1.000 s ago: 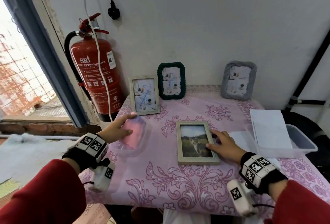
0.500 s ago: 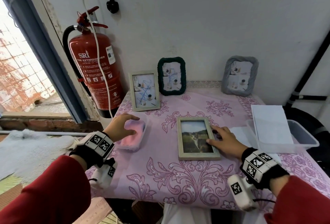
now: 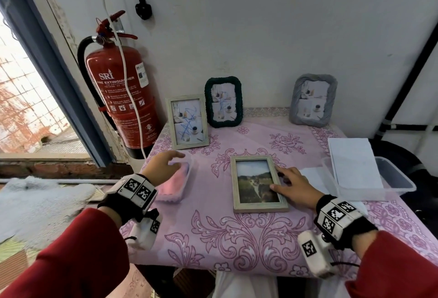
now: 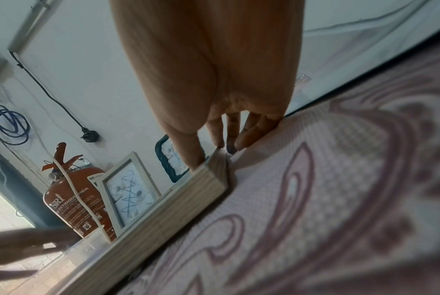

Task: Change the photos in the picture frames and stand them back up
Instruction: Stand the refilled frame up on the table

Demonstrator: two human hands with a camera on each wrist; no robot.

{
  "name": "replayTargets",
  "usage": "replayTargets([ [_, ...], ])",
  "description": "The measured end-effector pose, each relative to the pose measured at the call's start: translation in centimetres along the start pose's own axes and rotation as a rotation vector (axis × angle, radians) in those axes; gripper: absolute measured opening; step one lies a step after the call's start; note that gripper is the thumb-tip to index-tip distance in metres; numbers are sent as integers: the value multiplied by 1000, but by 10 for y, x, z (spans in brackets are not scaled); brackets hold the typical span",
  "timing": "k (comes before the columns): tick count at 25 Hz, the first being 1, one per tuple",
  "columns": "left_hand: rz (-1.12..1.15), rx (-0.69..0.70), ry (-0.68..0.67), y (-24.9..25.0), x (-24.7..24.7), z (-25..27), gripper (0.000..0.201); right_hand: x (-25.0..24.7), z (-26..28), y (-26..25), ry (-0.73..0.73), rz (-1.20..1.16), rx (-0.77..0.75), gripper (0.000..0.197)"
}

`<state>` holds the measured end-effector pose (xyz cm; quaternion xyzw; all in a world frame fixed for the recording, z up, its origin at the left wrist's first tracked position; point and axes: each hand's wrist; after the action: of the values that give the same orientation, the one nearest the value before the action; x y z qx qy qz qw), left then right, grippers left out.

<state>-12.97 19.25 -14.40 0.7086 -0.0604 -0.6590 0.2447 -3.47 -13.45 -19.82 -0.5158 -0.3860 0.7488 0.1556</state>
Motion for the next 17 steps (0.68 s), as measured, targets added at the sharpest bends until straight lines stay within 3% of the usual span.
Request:
replayTargets([
  [3,109,77,96,25,-5,-2,31,0,0,1,3,-16,-1,69],
  [9,273,144,21,77,18,-11,28,-1,0,3,3,-26,-16,69],
  [12,334,75,-67,89,44,-18,31,0,1,3,4,-47,-29,69],
  [17,428,-195,-261,98,86,-22,56,0,0,4,27,-31,-46,68],
])
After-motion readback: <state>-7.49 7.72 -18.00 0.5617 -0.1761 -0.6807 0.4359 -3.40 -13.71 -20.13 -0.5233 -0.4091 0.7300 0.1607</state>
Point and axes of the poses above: each hand's wrist, its own z-axis away from the middle knuckle, its own x-axis out of the palm, y = z × x, and after that the axes turned 6 degrees about -z, right-handed
